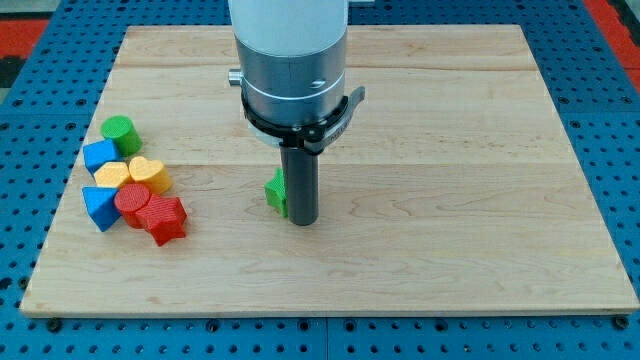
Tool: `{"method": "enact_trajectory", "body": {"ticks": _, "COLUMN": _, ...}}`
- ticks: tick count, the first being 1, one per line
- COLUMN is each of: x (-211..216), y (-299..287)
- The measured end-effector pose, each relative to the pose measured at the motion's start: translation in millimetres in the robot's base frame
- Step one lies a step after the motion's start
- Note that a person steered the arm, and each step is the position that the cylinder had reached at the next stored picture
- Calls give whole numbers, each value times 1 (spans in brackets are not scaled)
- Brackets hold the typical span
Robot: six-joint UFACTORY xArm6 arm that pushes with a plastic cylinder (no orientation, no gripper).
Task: Push the green star into a group of blocks
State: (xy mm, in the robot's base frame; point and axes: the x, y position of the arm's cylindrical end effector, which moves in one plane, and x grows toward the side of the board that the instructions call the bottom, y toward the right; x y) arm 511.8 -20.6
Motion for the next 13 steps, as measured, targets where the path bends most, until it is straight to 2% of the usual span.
{"method": "enact_trajectory", "body": {"ticks": 1, "x": -37, "y": 38}}
{"method": "enact_trajectory", "body": {"ticks": 2, "x": -30, "y": 7}}
{"method": "enact_trajectory", "body": {"ticks": 3, "x": -20, "y": -70}}
{"method": "enact_trajectory", "body": {"ticks": 4, "x": -33, "y": -99}}
{"method": "enact_trajectory", "body": {"ticks": 6, "x": -78, "y": -102}}
{"method": "enact_trajectory", "body": {"ticks": 7, "x": -57, "y": -120}}
{"method": "enact_trajectory", "body": {"ticks": 9, "x": -57, "y": -132}}
{"method": "enact_trajectory", "body": {"ticks": 10, "x": -85, "y": -134}}
{"method": "enact_trajectory", "body": {"ticks": 11, "x": -150, "y": -131}}
{"method": "enact_trajectory", "body": {"ticks": 12, "x": -187, "y": -132}}
{"method": "enact_trajectory", "body": {"ticks": 13, "x": -158, "y": -218}}
